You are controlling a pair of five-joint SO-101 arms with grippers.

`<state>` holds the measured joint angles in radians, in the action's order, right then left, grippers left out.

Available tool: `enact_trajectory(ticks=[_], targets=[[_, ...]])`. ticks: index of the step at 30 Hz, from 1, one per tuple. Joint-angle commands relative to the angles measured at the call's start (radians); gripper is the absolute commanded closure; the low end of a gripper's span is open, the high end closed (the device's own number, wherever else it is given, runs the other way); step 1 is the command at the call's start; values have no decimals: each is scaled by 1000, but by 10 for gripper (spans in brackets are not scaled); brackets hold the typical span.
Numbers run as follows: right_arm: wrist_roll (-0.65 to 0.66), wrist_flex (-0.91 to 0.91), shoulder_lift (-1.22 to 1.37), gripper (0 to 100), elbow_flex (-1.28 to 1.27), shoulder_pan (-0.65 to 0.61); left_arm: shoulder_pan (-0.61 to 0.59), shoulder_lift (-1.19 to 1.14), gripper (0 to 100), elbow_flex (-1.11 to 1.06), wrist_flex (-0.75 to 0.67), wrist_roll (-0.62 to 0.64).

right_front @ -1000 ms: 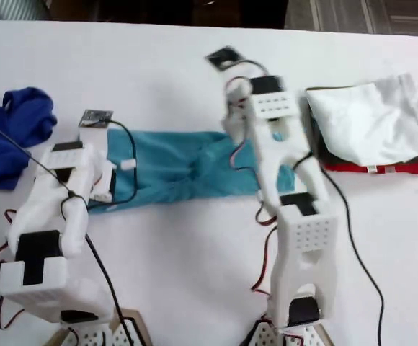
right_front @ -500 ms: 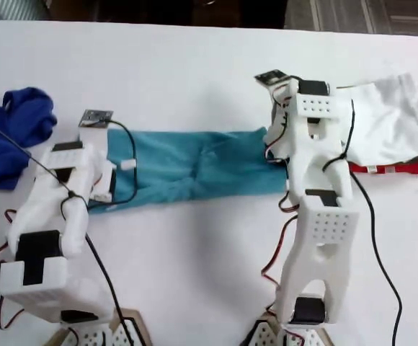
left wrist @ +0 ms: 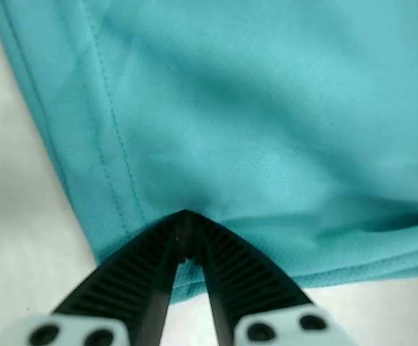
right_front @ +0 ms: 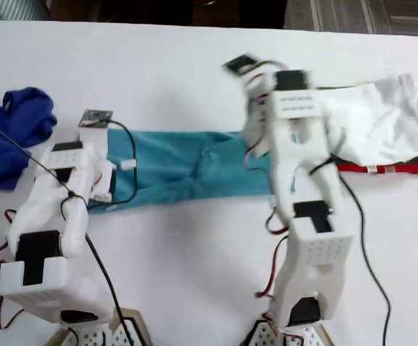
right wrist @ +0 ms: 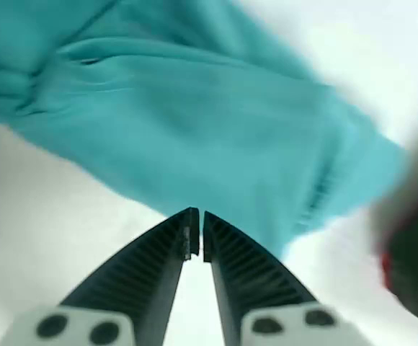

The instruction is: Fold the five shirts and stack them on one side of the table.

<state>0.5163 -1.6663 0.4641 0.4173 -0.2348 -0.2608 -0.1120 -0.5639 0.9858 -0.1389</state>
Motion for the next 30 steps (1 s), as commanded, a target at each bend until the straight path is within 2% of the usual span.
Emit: enact_trajectory(ticks=[1, 6, 14, 20, 24, 28, 30], targets=[[0, 73, -68, 978, -103, -56, -12, -8, 974, 28, -6, -11], [0, 219, -68, 978, -299, -62, -12, -8, 974, 28, -6, -11], [0, 246, -147, 978, -384, -59, -11, -8, 974, 28, -6, -11], [0, 268, -398, 978, -394, -54, -11, -9, 973, 28, -8, -11], [0, 193, -591, 978, -451, -18, -11, -9, 973, 28, -8, -8], [5, 174, -820, 978, -657, 84, -11, -2, 973, 41, 0, -5], [8, 206, -924, 978, -822, 122, -18, -2, 972, 88, 49, -5]])
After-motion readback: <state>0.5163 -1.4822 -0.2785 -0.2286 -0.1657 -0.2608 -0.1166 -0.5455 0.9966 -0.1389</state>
